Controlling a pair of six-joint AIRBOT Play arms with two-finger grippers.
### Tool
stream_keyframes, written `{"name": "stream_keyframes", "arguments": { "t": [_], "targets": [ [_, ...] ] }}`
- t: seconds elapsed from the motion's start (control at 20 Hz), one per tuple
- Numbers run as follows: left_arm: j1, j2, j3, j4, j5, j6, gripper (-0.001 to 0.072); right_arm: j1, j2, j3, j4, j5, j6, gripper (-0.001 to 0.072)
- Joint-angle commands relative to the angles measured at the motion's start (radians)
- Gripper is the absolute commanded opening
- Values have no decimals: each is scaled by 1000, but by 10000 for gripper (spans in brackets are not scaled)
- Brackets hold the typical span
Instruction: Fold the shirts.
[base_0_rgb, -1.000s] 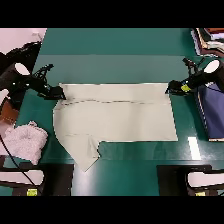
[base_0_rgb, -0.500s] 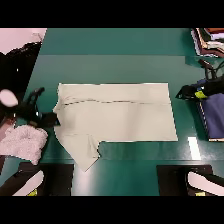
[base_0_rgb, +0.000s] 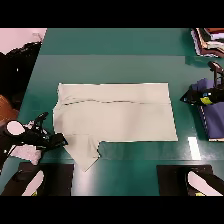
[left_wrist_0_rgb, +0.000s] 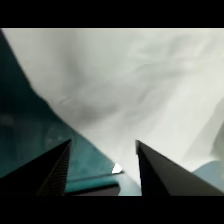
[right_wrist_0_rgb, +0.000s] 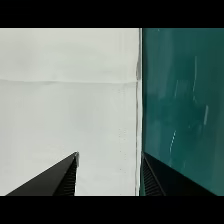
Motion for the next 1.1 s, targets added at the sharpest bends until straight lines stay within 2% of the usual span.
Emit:
{"name": "stream_keyframes", "arguments": {
  "t": [0.0, 0.2, 0.25, 0.3, 0.35, 0.5, 0.65, 0.7, 0.75, 0.8, 0.85, 0.95, 1.05],
  "targets": [
    [-25, 5, -43, -50, 74, -4, 483, -1, 45, -4, 0, -3, 0, 445],
    [-98, 5, -73, -61, 120, -31, 482, -1, 95, -4, 0, 0, 0, 437],
    [-105, 6, -72, -64, 120, -32, 443, -1, 106, -4, -1, 5, 0, 437],
    [-105, 6, -72, -82, 123, -31, 200, -1, 114, -4, -1, 17, 0, 436],
    [-105, 6, -72, -102, 135, -30, 39, -1, 119, -4, -5, 36, 0, 433],
    [-105, 9, -26, -138, 122, -22, 27, -48, 121, -34, -11, 151, -2, 428],
    [-105, 9, 74, -139, 84, 7, 28, -178, 120, -182, -11, 201, -21, 429],
    [-105, 9, 104, -140, 79, 21, 28, -230, 120, -246, -8, 200, -21, 437],
    [-105, 9, 134, -142, 79, 32, 28, -279, 120, -305, -1, 200, -21, 493],
    [-105, 9, 156, -142, 80, 32, 28, -332, 120, -364, 1, 198, -22, 500],
    [-105, 9, 174, -143, 90, 32, 28, -369, 120, -412, 1, 192, -30, 499],
    [-105, 8, 187, -143, 116, 32, 28, -409, 120, -493, 25, 178, -72, 434],
    [-105, 8, 187, -143, 129, 32, 28, -411, 120, -553, 101, 138, -100, 432]
  ]
}}
